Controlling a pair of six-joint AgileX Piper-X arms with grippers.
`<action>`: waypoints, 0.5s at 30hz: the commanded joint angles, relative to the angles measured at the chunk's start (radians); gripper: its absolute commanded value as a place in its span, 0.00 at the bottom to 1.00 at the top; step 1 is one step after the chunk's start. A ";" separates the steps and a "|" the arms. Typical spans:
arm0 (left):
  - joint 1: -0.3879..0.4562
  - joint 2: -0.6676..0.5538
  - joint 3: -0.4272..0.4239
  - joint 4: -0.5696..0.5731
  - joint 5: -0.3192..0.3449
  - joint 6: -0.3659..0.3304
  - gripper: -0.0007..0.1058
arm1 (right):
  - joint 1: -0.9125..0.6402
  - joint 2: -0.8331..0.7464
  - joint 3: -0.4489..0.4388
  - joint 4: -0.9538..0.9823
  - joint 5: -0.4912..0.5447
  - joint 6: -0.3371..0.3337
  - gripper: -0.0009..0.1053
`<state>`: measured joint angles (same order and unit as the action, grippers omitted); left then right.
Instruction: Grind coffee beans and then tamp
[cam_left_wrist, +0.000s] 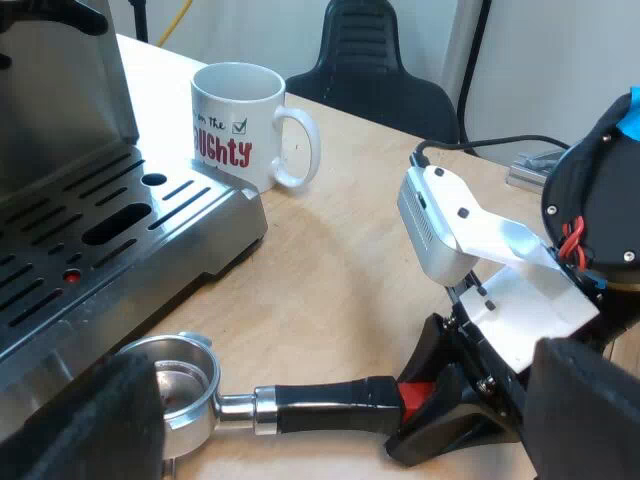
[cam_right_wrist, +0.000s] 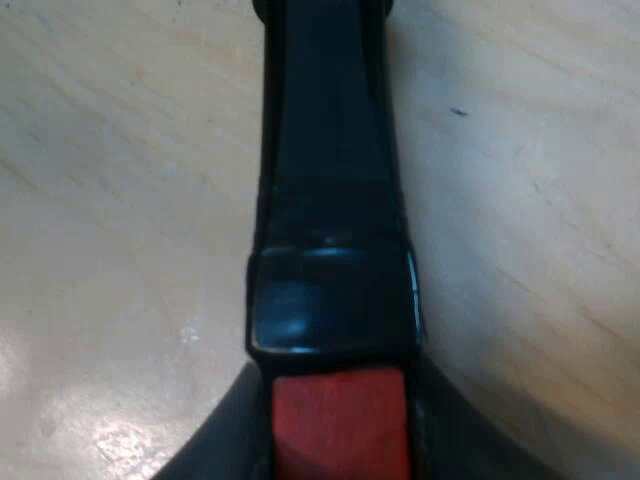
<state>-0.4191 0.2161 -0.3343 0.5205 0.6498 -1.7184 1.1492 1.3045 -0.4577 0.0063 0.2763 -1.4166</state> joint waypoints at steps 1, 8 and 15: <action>-0.004 -0.006 -0.001 -0.002 -0.010 -0.004 0.78 | -0.006 0.006 -0.003 -0.006 0.003 0.002 0.01; -0.004 -0.006 -0.001 -0.002 -0.010 -0.004 0.78 | -0.006 0.006 -0.003 -0.006 0.003 0.000 0.17; -0.004 -0.006 -0.001 -0.002 -0.010 -0.004 0.78 | -0.006 0.006 -0.007 0.037 0.003 0.000 0.44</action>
<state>-0.4191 0.2161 -0.3343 0.5205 0.6498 -1.7184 1.1492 1.3051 -0.4607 0.0195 0.2775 -1.4151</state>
